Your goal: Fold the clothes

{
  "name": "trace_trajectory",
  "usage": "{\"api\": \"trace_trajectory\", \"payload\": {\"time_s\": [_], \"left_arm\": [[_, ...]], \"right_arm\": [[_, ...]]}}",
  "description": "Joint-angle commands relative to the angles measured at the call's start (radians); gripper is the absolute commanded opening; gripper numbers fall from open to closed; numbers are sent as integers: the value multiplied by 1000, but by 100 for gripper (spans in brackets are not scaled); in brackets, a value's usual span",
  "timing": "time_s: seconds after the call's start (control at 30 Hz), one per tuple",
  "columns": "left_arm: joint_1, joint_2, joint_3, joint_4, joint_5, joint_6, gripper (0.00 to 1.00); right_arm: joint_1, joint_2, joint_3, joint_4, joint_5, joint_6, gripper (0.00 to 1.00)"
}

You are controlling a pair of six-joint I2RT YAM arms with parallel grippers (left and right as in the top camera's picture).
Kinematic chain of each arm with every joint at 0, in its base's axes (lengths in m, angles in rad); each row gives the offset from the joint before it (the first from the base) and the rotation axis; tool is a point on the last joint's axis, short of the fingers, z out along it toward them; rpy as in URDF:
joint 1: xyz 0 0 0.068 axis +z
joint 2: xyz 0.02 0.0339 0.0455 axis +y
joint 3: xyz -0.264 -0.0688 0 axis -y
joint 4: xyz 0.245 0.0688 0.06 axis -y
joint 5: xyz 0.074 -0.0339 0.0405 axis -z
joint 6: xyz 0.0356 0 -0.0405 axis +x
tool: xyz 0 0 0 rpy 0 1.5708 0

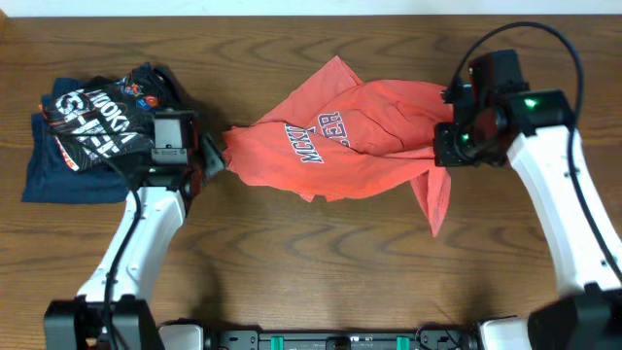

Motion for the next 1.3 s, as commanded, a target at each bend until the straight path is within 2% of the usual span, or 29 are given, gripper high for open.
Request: {"api": "trace_trajectory", "payload": {"time_s": [0.0, 0.07, 0.2, 0.63, 0.7, 0.8, 0.83, 0.87, 0.97, 1.17, 1.27], "left_arm": [[2, 24, 11, -71, 173, 10, 66], [0, 41, 9, -119, 224, 11, 65], [-23, 84, -3, -134, 229, 11, 62], [-162, 228, -13, 99, 229, 11, 61], [-163, 238, -13, 125, 228, 11, 50], [-162, 235, -13, 150, 226, 11, 14], [-162, 232, -13, 150, 226, 11, 6], [-162, 223, -13, 146, 235, 12, 6], [-162, 166, -9, 79, 290, 50, 6], [-140, -50, 76, -346, 288, 90, 6], [-122, -158, 124, -444, 288, 101, 6]], "right_arm": [[-7, 40, 6, 27, 24, -10, 1], [-6, 55, 6, 48, 41, -10, 1], [-6, 68, 6, 82, 47, -10, 1], [-6, 68, 6, 85, 47, -10, 1], [-7, 68, 6, 84, 47, -10, 1], [-7, 68, 6, 83, 47, -10, 1], [-7, 68, 6, 82, 47, -10, 1], [-7, 68, 6, 83, 48, -10, 1], [-7, 68, 6, 83, 77, -10, 1], [-7, 68, 6, 83, 129, -10, 1], [-7, 68, 6, 84, 129, -10, 1]]}}
